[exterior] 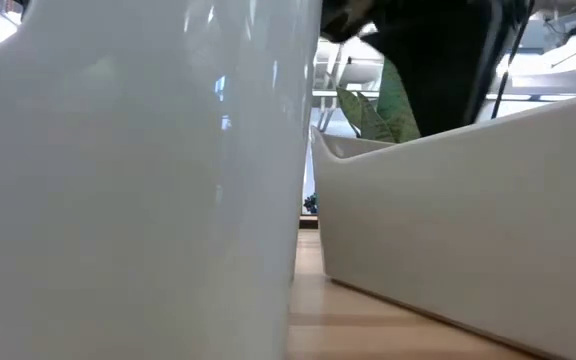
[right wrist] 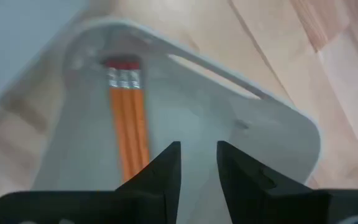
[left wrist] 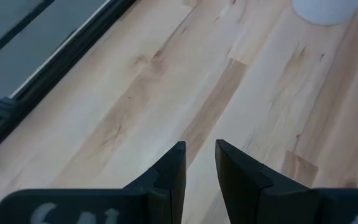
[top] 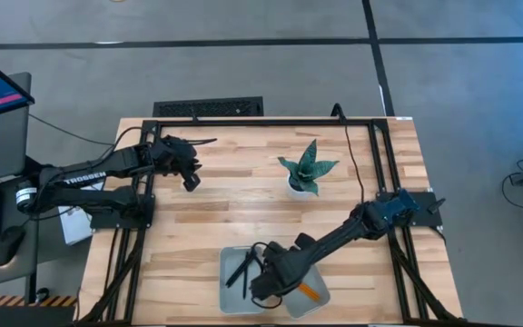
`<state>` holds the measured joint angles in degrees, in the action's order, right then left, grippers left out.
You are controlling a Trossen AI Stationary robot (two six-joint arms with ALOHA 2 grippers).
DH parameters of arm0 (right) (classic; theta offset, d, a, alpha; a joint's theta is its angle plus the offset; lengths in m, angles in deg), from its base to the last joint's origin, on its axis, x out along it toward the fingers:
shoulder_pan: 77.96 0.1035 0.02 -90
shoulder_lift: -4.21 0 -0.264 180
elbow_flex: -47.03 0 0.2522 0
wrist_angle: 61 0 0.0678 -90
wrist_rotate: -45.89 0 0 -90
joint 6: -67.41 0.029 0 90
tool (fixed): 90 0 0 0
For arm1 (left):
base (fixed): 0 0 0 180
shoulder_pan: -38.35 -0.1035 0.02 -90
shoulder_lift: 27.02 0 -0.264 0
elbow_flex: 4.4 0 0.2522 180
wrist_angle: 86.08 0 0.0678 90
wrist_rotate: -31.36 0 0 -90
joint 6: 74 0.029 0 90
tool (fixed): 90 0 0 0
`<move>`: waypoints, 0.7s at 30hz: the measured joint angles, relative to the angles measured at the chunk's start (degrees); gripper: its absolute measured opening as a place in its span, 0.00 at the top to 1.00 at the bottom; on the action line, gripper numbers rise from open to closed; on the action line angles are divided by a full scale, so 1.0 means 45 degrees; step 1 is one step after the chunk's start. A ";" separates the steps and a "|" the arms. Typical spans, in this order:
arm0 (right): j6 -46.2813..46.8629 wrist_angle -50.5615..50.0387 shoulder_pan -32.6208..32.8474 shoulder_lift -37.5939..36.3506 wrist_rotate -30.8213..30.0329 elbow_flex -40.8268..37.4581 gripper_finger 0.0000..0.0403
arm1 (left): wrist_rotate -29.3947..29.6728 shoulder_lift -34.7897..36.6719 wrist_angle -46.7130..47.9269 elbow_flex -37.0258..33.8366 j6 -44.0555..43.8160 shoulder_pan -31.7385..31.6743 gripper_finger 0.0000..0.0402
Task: Sort pens & pencils
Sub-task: Return to Home Position
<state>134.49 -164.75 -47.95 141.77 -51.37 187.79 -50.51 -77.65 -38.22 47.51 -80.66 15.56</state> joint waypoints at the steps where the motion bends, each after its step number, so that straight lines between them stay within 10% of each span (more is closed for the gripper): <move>1: -0.0026 -0.0001 -0.0009 0.0000 -0.0010 0.0154 0.70 | -0.0040 0.0000 -0.0103 0.0000 0.0022 0.0000 0.80; 21: -0.2299 0.0255 0.0127 -0.5069 -0.5763 0.1102 0.70 | -0.0431 0.0000 -0.0227 0.0000 0.0534 0.0000 0.80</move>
<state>124.15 -163.61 -47.37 118.96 -77.31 192.75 -52.45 -77.65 -39.24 47.51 -78.26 15.56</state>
